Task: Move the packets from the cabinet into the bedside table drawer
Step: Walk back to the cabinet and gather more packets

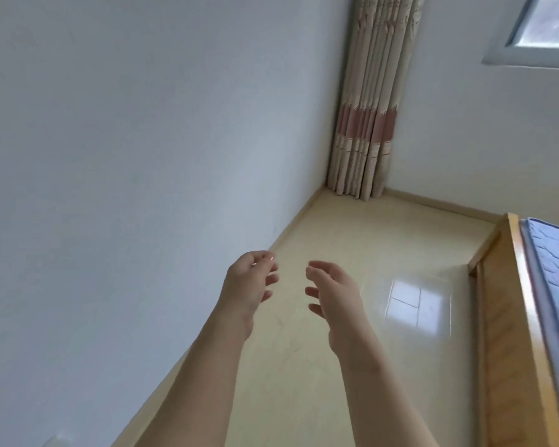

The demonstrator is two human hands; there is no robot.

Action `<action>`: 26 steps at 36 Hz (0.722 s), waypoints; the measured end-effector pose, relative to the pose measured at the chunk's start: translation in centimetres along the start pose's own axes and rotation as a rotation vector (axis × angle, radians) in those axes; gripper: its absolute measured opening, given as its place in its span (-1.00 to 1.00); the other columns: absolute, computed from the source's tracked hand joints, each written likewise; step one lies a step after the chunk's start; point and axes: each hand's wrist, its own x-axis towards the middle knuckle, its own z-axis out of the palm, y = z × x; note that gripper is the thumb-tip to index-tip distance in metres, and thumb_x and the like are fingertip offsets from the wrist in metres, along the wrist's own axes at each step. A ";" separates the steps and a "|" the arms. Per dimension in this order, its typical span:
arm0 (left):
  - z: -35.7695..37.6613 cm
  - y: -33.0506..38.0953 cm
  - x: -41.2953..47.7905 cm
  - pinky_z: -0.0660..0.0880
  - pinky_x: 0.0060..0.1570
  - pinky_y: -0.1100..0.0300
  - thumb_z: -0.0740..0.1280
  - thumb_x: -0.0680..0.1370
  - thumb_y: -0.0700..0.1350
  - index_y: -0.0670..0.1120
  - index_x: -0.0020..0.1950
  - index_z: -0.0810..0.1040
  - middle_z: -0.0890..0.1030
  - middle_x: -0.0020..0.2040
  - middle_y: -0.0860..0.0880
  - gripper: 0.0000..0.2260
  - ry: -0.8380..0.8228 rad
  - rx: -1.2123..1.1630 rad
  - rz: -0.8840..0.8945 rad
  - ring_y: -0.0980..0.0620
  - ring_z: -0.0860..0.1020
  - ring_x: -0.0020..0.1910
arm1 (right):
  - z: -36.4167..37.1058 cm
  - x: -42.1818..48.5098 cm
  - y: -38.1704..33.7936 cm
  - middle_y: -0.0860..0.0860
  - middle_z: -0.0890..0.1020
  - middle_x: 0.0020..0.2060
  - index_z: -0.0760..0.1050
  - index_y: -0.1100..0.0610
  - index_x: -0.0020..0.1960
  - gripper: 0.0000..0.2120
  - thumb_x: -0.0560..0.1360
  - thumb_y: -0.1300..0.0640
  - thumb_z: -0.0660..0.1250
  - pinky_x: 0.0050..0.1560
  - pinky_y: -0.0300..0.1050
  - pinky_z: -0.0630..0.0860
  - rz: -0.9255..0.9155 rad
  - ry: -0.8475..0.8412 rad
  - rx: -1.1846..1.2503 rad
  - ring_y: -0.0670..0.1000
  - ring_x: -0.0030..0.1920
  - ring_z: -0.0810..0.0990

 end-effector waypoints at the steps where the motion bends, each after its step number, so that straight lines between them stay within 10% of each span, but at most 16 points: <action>1: 1.4 0.0 1.7 0.50 0.01 0.10 0.21 0.61 -0.11 -0.06 0.03 0.54 0.57 -0.04 -0.01 -0.88 -0.038 0.000 -0.018 0.03 0.57 -0.03 | -0.9 1.6 -0.1 -0.10 0.54 -0.07 0.48 0.04 0.11 -0.85 0.56 0.14 0.23 -0.07 -0.14 0.47 0.021 0.041 0.023 -0.06 -0.07 0.54; 26: 36.7 9.4 46.0 0.42 -0.11 0.17 0.19 0.61 -0.16 -0.03 -0.06 0.51 0.51 -0.12 0.02 -0.87 -0.311 0.064 -0.050 0.03 0.51 -0.11 | -19.2 49.5 -13.4 -0.03 0.56 -0.07 0.49 0.03 -0.01 -0.91 0.56 0.16 0.22 -0.08 -0.12 0.46 0.047 0.345 0.134 -0.01 -0.09 0.54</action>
